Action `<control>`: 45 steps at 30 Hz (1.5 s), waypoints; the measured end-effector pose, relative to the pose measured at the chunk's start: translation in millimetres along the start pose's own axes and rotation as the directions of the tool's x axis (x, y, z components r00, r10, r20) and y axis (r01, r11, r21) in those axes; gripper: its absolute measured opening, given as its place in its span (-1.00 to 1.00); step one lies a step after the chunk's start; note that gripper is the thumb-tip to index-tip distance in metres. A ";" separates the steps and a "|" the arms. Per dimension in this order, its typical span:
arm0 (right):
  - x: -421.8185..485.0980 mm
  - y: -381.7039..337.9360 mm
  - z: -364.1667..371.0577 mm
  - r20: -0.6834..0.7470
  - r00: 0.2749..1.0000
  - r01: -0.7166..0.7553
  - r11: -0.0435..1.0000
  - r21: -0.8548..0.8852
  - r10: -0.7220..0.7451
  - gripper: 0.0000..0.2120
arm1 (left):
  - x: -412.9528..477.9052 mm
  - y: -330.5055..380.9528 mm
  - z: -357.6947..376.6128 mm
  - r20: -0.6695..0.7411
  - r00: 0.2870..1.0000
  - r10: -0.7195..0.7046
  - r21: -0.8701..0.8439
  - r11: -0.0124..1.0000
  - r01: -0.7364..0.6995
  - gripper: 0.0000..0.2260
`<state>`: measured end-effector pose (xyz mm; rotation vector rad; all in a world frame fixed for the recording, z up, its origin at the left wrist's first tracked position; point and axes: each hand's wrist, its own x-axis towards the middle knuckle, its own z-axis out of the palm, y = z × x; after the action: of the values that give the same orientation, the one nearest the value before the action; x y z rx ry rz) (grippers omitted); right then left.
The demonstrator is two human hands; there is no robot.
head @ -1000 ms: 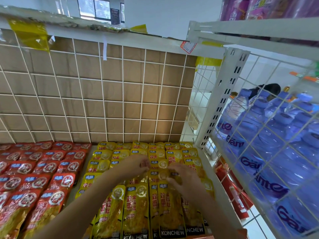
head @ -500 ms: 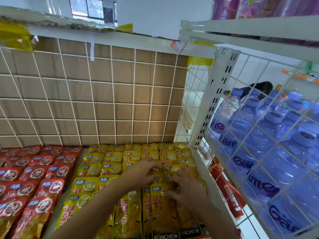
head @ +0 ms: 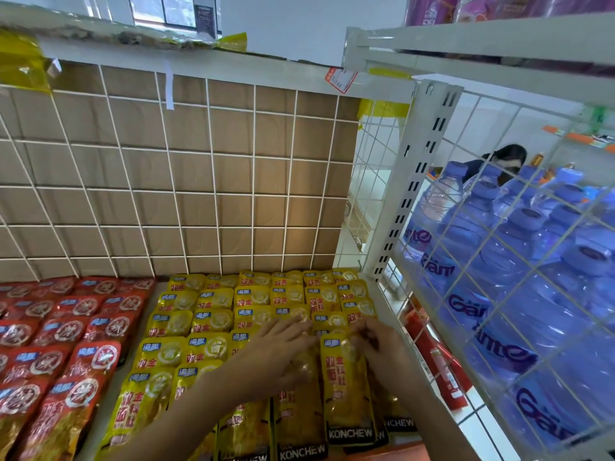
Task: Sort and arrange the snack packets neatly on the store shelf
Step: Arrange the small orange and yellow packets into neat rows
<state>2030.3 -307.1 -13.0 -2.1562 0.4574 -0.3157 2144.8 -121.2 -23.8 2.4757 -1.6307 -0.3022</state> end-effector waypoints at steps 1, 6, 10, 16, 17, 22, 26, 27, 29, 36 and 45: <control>-0.6 3.0 -1.6 -0.012 1.000 -0.010 1.000 0.014 0.010 -0.87 | -1.2 1.2 3.3 0.023 1.000 0.009 0.030 1.000 -0.009 -0.25; -1.0 11.1 -11.7 -0.066 0.995 -0.070 0.997 0.017 0.071 -0.79 | -4.3 1.4 7.6 0.067 0.998 0.017 0.020 1.000 -0.018 -0.11; -2.2 11.8 -26.4 -0.165 0.983 -0.104 0.982 -0.160 0.078 -0.77 | -5.1 3.3 4.8 0.097 0.995 0.027 0.020 0.999 -0.029 -0.16; -5.0 22.3 -30.4 -0.181 0.979 -0.165 0.879 -0.447 0.092 -0.92 | -4.4 7.0 3.1 0.036 0.999 0.027 -0.035 0.999 -0.026 -0.32; -5.5 23.9 -28.9 -0.191 0.977 -0.171 0.878 -0.446 0.094 -0.92 | -3.7 8.9 2.1 0.021 1.000 0.020 -0.050 0.999 -0.019 -0.34; -7.3 28.4 -22.5 -0.272 0.961 -0.079 0.896 -0.438 -0.048 -0.89 | 6.8 8.8 -3.1 -0.046 0.996 -0.071 -0.124 0.990 0.065 -0.44; -9.9 14.3 -11.1 -0.106 0.977 0.129 0.904 -0.408 -0.187 -0.80 | 18.6 1.1 -7.7 -0.102 0.983 -0.152 -0.157 0.978 0.134 -0.49; -9.9 11.9 -6.6 -0.045 0.986 0.128 0.899 -0.420 -0.162 -0.75 | 22.4 -1.3 -10.2 -0.108 0.981 -0.163 -0.155 0.977 0.146 -0.51; -7.8 10.2 2.4 0.014 0.992 0.118 0.874 -0.471 -0.126 -0.69 | 31.7 -6.6 -15.3 -0.119 0.976 -0.182 -0.155 0.974 0.163 -0.53; 0.9 4.1 14.2 0.034 0.997 0.073 0.887 -0.455 -0.065 -0.76 | 70.7 -23.5 -21.6 -0.167 0.951 -0.261 -0.114 0.963 0.244 -0.64; 9.1 -3.9 12.7 0.011 0.998 0.059 0.881 -0.470 -0.061 -0.87 | 107.8 -40.9 -22.6 -0.157 0.948 -0.277 -0.156 0.955 0.253 -0.71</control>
<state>2044.2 -299.8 -16.6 -2.6499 0.5098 -0.2618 2228.3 -203.8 -20.5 2.5354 -1.1701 -0.2081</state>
